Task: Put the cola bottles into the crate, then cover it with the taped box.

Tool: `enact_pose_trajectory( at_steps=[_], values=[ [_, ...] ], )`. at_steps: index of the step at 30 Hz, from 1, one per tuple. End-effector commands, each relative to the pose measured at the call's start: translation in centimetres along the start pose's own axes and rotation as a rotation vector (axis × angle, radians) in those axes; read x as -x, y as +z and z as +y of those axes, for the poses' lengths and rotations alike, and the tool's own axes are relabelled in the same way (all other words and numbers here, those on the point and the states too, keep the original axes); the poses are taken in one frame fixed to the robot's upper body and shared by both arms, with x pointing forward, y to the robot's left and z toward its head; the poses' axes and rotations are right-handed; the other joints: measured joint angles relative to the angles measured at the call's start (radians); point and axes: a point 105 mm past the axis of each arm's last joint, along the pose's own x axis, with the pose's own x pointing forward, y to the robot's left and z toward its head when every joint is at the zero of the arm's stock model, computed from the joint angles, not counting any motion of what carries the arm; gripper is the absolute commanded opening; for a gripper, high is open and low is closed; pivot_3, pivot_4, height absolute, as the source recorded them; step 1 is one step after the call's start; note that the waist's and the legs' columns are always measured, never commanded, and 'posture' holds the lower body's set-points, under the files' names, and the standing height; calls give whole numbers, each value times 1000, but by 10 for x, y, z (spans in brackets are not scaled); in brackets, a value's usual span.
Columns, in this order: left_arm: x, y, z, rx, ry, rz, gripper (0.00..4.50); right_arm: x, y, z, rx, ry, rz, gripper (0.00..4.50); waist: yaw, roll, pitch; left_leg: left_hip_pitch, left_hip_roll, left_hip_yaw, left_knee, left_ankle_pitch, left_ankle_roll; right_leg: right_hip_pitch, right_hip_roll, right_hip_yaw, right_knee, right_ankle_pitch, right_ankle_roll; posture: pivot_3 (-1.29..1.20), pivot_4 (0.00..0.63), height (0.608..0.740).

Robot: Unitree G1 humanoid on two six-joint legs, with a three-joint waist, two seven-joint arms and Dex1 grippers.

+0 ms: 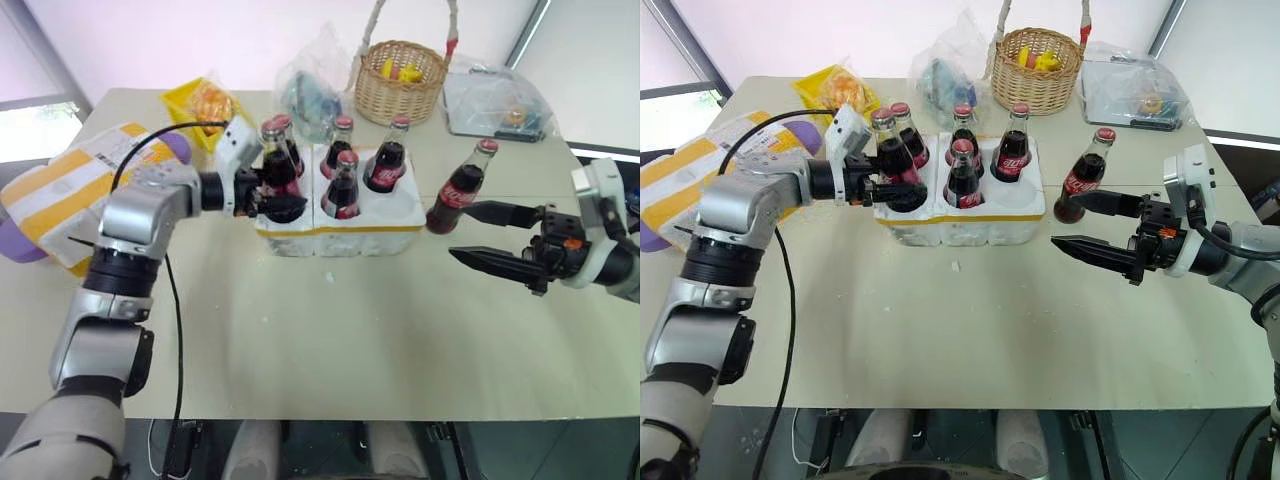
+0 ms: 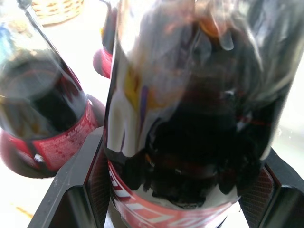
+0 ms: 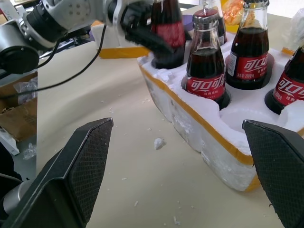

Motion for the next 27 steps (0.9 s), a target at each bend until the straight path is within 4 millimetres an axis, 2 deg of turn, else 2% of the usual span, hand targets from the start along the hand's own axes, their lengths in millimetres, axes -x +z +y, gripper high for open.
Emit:
enact_pose_trajectory(
  at_steps=[1,3,6,7,12,18,23,27],
  values=[
    [2,12,-11,-60,-43,-16,2806,1,11,4,46,3,-30,4500,0,0,0,0,0,0,0,0,0,0,0,0,0,0,0,0,150,737],
    [0,6,-9,-64,-31,2,2806,1,11,4,45,3,-30,4500,0,0,0,0,0,0,0,0,0,0,0,0,0,0,0,0,150,737],
    [-1,0,-10,-58,-29,13,4293,1,10,4,44,4,-28,4500,0,0,0,0,0,0,0,0,0,0,0,0,0,0,0,0,150,737],
    [0,-1,-10,-54,-33,15,4456,1,11,4,45,4,-27,4500,0,0,0,0,0,0,0,0,0,0,0,0,0,0,0,0,150,737],
    [2,-2,-12,-52,-38,13,4456,2,12,3,46,2,-23,4500,1,0,0,0,0,0,1,0,0,1,0,0,0,0,0,0,150,737],
    [16,12,-12,-36,-44,-47,4456,2,12,0,49,3,-21,4500,-1,0,0,0,0,0,0,0,0,1,0,0,0,0,0,0,150,737],
    [56,40,-20,-6,-68,-128,4456,2,13,-2,55,3,-20,4500,-4,0,0,1,0,0,0,0,0,0,0,0,0,0,0,0,150,737],
    [91,45,-38,-12,-118,-112,4456,4,12,-4,57,-3,-13,4500,-5,0,0,1,0,0,0,0,0,0,0,0,0,0,0,0,150,737]
  ],
)
